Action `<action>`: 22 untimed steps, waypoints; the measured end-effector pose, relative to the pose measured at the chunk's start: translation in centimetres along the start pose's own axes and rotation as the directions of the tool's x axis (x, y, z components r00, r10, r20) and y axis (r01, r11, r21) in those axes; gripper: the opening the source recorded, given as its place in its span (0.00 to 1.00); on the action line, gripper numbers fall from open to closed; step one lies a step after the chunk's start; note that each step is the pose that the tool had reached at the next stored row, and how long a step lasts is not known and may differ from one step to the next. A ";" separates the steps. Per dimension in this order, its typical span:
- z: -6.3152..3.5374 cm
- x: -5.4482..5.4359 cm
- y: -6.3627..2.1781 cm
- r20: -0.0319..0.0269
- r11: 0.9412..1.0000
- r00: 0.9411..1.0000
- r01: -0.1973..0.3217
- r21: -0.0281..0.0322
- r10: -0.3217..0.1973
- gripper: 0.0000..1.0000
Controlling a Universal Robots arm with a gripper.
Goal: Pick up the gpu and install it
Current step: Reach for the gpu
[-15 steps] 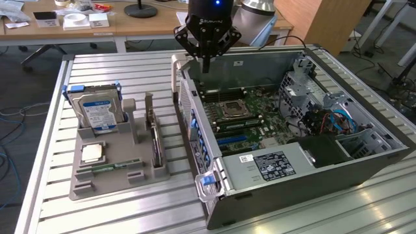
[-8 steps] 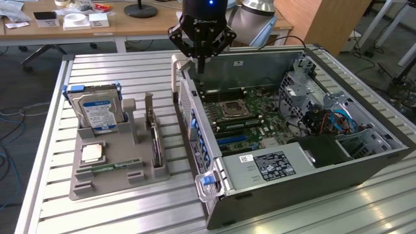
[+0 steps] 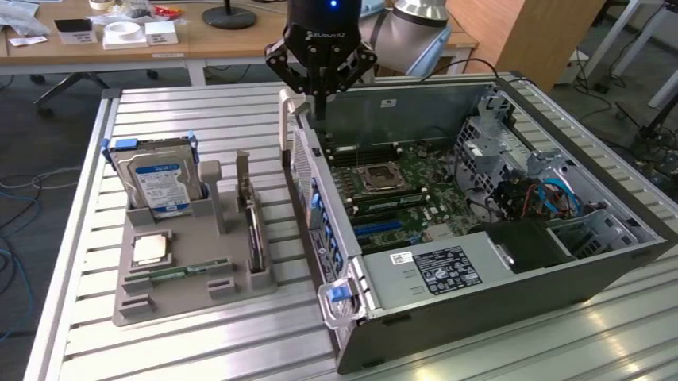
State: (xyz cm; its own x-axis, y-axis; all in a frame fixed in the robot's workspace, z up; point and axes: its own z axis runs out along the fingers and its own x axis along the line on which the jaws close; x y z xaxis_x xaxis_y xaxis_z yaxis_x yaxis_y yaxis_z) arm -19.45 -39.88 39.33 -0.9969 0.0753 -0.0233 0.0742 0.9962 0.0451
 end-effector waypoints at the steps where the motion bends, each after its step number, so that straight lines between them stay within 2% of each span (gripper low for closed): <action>1: 0.00 0.1 -0.01 0.000 1.000 1.000 0.000 0.000 0.000 0.11; 9: -0.03 1.4 -0.11 0.000 1.000 1.000 0.000 0.000 0.000 0.11; 22: -0.07 2.9 -0.22 0.000 1.000 1.000 0.000 0.000 0.000 0.11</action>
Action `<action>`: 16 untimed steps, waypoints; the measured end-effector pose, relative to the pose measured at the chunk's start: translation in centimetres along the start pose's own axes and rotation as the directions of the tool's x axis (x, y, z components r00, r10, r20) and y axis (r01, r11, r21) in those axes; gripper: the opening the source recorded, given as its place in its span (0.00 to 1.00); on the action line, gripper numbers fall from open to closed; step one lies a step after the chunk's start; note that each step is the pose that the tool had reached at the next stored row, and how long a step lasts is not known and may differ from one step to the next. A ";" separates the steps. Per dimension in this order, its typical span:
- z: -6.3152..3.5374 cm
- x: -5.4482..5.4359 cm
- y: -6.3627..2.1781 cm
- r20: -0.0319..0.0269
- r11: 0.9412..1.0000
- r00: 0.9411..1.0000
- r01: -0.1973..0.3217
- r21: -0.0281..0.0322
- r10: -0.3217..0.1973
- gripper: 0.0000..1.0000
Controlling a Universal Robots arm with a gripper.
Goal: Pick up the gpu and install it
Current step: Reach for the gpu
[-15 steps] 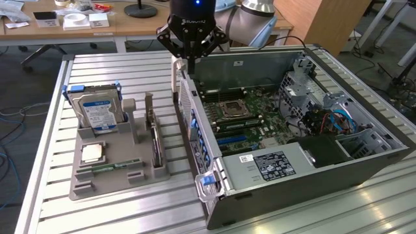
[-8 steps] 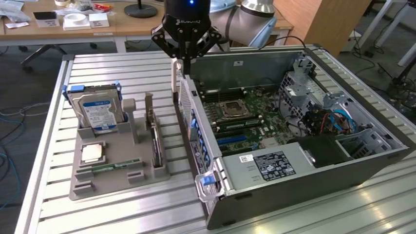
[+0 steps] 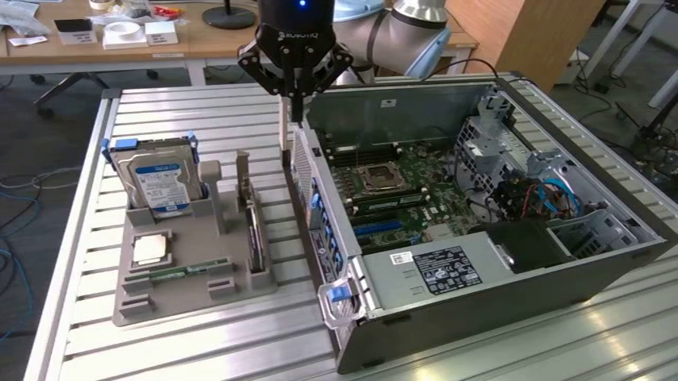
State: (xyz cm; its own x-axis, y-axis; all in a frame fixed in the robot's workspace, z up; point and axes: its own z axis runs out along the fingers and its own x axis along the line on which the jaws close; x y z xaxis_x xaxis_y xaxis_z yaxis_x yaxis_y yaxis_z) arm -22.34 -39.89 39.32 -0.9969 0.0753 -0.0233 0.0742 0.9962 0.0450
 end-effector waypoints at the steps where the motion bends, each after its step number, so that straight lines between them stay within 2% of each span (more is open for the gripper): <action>1: 0.00 0.1 -0.01 0.000 1.000 1.000 0.000 0.000 0.000 0.11; 16: -0.03 1.1 -0.08 0.000 1.000 1.000 0.000 0.000 0.000 0.11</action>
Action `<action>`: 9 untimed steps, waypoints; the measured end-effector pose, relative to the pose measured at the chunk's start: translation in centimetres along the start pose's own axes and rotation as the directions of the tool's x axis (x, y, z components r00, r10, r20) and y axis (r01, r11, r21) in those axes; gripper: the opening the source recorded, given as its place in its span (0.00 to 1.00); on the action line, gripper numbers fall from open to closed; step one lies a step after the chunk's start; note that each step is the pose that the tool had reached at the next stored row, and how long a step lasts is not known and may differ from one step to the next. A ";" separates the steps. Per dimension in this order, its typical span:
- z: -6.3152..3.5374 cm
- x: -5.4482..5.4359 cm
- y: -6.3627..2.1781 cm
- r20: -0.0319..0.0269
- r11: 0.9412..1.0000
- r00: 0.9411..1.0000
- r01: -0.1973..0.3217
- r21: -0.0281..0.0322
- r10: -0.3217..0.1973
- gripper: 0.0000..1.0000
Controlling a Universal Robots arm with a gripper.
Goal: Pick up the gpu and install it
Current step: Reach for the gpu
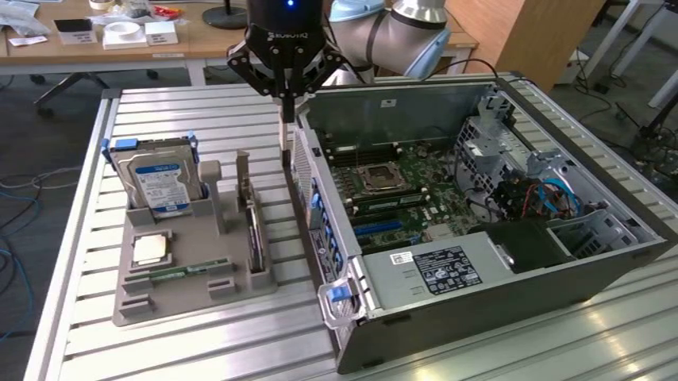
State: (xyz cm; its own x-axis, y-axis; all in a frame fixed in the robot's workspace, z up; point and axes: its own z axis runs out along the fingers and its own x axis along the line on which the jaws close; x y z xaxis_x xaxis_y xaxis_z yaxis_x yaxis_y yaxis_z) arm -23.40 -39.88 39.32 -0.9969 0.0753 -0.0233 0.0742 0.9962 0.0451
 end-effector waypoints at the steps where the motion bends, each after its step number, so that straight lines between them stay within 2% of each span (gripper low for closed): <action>1: 0.00 0.0 0.00 0.000 1.000 1.000 0.000 0.000 0.000 0.11; 9: -0.01 0.5 -0.04 0.000 1.000 1.000 0.000 0.000 0.000 0.11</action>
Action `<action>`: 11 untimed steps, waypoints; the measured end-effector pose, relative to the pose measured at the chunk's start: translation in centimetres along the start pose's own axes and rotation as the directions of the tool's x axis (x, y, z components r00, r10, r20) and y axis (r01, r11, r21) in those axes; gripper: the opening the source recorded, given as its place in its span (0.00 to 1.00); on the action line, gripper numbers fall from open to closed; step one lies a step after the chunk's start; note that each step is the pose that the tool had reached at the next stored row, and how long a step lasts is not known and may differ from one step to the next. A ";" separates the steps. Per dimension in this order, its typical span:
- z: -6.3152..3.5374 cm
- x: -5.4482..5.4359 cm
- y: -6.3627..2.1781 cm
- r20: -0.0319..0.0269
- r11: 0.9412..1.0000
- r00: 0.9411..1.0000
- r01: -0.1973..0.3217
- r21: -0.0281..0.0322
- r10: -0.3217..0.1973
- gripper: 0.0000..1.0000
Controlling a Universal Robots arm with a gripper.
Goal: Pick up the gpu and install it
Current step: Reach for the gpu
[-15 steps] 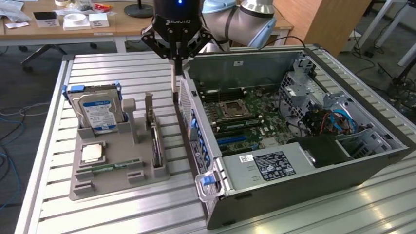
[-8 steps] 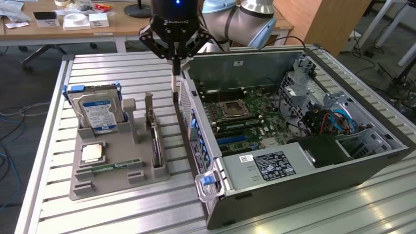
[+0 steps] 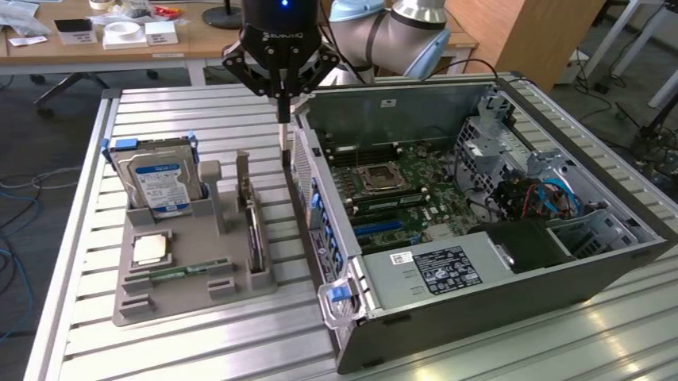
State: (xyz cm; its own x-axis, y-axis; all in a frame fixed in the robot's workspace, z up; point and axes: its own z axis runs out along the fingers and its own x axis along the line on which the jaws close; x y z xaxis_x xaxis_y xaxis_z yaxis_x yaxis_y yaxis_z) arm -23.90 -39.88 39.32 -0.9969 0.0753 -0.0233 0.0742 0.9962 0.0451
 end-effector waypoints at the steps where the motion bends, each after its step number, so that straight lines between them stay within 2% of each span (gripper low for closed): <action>1: 0.00 0.0 0.00 0.000 1.000 1.000 0.000 0.000 0.000 0.11; 11: 0.00 0.0 0.00 0.000 1.000 1.000 0.000 0.000 0.000 0.11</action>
State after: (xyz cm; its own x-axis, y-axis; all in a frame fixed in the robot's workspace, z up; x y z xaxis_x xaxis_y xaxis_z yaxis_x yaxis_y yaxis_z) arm -23.92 -39.89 39.32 -0.9969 0.0753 -0.0233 0.0741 0.9962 0.0451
